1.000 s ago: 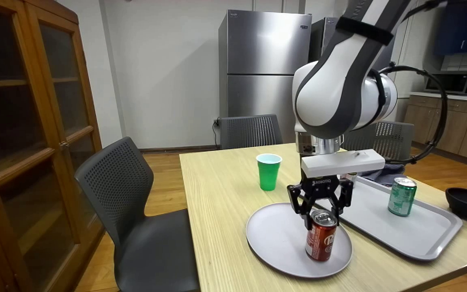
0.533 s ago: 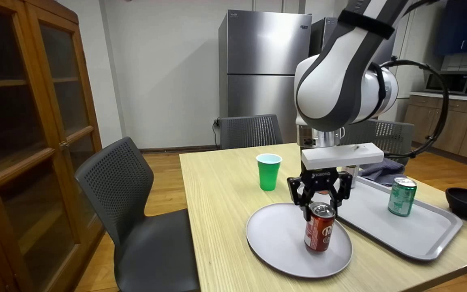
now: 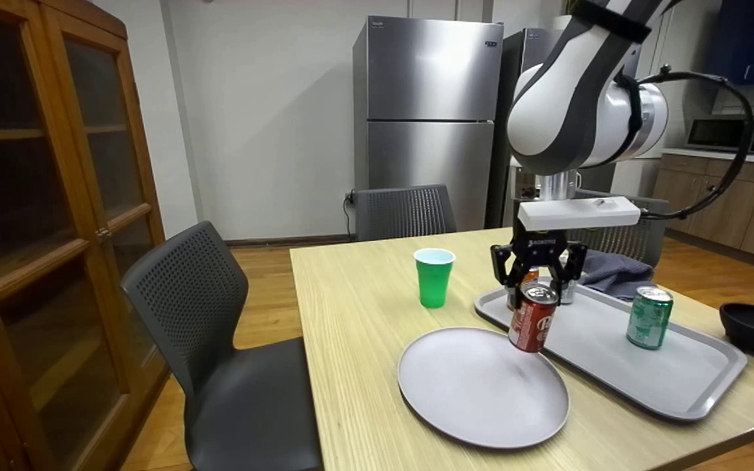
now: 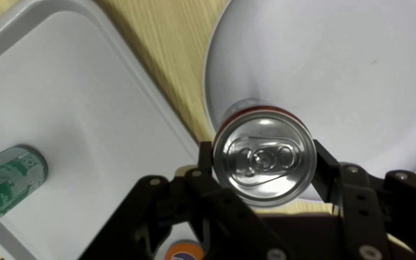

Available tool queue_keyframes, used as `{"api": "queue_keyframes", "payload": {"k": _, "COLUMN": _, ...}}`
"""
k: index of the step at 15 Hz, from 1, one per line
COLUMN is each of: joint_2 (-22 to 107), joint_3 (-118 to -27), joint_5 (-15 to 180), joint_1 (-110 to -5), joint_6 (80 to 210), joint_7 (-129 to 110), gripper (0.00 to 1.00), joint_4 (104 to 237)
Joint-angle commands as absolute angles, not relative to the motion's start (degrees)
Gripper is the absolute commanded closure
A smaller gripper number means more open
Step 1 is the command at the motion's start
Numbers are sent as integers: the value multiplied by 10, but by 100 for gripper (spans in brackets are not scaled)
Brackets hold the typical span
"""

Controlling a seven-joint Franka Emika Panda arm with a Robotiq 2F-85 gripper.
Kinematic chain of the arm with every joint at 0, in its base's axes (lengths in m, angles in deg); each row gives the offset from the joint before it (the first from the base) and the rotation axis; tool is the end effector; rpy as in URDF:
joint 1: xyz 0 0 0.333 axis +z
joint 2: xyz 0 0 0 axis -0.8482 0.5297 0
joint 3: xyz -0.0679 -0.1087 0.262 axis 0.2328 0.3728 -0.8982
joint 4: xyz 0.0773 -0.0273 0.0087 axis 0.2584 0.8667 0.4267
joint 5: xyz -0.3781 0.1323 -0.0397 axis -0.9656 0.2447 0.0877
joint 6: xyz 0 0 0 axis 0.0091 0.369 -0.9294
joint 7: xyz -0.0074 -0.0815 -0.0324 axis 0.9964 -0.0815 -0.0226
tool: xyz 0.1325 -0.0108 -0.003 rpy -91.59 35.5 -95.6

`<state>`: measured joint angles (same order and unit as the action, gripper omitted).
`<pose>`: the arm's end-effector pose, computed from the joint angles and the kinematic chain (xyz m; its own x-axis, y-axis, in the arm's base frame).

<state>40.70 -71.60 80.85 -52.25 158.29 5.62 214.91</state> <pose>0.4915 0.0087 0.1481 0.9693 -0.2421 -0.0434 -0.2382 -0.9680 0.0791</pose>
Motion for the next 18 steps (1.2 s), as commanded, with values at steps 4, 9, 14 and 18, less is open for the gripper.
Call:
{"api": "queue_keyframes", "payload": {"k": 4, "joint_2": 418, "joint_3": -693, "joint_5": 824, "joint_1": -607, "joint_6": 1570, "joint_7": -62, "gripper": 61, "joint_4": 2108}}
{"api": "queue_keyframes", "payload": {"k": 9, "joint_2": 460, "joint_3": -689, "joint_5": 846, "joint_1": -651, "joint_6": 1565, "joint_7": -116, "gripper": 61, "joint_4": 2066}}
{"api": "queue_keyframes", "payload": {"k": 14, "joint_2": 499, "joint_3": -691, "joint_5": 857, "joint_1": -668, "joint_6": 1559, "joint_7": -137, "gripper": 61, "joint_4": 2028}}
{"api": "queue_keyframes", "payload": {"k": 18, "joint_2": 519, "joint_3": -691, "joint_5": 855, "joint_1": -670, "joint_6": 1556, "joint_7": -136, "gripper": 61, "joint_4": 2009}}
